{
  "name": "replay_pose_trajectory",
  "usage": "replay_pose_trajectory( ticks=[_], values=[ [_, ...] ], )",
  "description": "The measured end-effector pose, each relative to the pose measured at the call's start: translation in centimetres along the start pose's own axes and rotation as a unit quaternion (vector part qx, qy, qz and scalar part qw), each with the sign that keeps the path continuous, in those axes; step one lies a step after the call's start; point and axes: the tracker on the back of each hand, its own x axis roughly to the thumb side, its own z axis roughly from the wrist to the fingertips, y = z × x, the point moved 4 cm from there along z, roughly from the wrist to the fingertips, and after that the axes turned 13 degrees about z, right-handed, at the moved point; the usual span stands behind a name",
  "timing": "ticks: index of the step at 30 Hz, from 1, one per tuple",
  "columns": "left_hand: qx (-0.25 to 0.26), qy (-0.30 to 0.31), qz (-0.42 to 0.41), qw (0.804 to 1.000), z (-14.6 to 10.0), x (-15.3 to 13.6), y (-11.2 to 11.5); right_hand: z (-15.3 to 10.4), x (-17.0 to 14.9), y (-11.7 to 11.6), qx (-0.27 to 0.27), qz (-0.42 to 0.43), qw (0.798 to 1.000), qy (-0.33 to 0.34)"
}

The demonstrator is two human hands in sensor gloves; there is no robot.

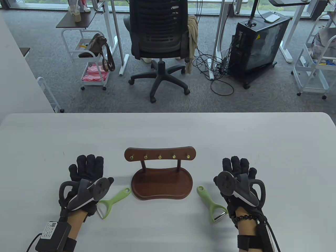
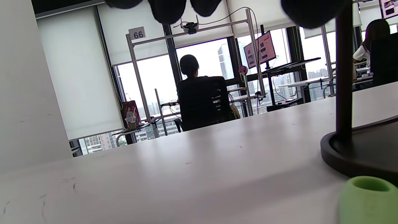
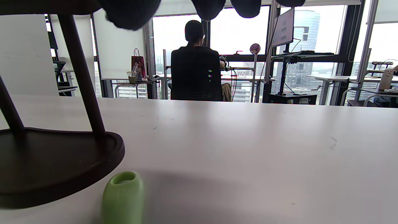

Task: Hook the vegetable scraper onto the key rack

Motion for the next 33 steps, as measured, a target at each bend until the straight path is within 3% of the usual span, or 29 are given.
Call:
replay_pose_trajectory(
  ticks=[33],
  values=[
    [0.0, 0.004, -0.006, 1.0, 0.0, 0.6, 0.0, 0.4, 1.4, -1.9, 0.027, 0.009, 1.0, 0.01]
  ],
)
